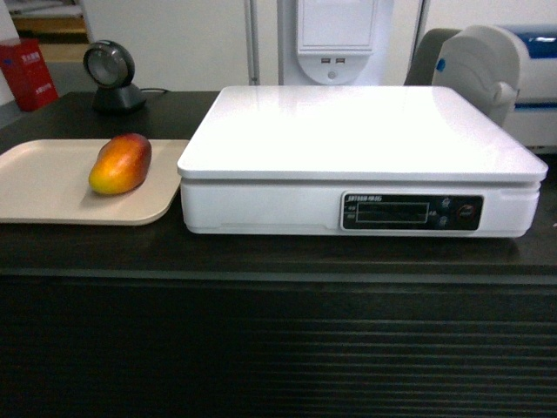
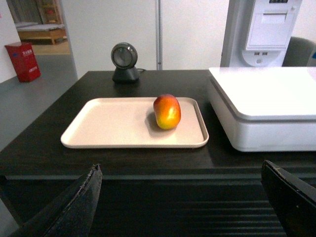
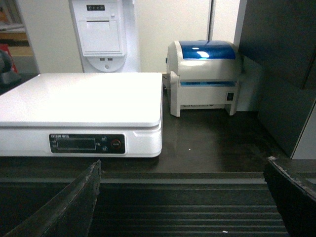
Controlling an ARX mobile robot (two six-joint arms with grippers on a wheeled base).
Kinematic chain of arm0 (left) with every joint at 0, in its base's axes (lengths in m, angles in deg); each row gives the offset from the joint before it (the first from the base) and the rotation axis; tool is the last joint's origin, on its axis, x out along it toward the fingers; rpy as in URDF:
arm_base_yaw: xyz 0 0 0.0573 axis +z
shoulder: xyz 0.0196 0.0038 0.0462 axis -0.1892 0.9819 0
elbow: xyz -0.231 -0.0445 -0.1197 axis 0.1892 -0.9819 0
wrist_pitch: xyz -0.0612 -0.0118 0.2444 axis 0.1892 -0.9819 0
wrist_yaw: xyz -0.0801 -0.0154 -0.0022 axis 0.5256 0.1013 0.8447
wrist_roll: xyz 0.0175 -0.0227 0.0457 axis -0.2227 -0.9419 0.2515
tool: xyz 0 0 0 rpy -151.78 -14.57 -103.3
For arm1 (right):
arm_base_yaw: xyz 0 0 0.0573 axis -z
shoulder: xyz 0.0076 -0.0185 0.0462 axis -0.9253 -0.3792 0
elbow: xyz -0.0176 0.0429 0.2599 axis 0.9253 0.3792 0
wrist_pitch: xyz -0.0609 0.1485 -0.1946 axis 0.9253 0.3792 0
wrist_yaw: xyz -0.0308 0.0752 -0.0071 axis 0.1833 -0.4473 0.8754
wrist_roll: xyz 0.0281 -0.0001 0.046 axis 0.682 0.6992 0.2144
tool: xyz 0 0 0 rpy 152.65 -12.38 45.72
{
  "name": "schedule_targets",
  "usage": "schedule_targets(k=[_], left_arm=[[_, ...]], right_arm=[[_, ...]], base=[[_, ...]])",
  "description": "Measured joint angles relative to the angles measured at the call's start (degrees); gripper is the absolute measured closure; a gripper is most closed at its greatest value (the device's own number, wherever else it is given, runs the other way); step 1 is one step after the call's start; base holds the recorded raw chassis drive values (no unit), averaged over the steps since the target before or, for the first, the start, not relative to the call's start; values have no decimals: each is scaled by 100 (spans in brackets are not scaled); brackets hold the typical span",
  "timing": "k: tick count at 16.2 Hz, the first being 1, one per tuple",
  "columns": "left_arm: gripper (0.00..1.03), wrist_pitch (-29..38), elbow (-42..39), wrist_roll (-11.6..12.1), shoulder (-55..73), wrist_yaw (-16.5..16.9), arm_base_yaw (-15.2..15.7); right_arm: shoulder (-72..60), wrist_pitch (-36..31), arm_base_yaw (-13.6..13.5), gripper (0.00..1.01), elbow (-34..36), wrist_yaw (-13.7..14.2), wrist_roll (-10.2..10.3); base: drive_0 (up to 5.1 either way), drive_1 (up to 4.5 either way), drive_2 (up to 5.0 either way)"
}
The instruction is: Place dark red mango on scale at checkout
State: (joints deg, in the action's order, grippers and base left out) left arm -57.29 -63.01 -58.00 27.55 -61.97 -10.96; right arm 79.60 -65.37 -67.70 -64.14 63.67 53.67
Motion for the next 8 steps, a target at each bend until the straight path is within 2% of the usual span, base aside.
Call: schedule_targets(k=[8], left_arm=[[5, 0, 2, 0, 0, -4, 0]], right_arm=[[0, -4, 0, 3, 0, -2, -2]], base=[[0, 0, 0]])
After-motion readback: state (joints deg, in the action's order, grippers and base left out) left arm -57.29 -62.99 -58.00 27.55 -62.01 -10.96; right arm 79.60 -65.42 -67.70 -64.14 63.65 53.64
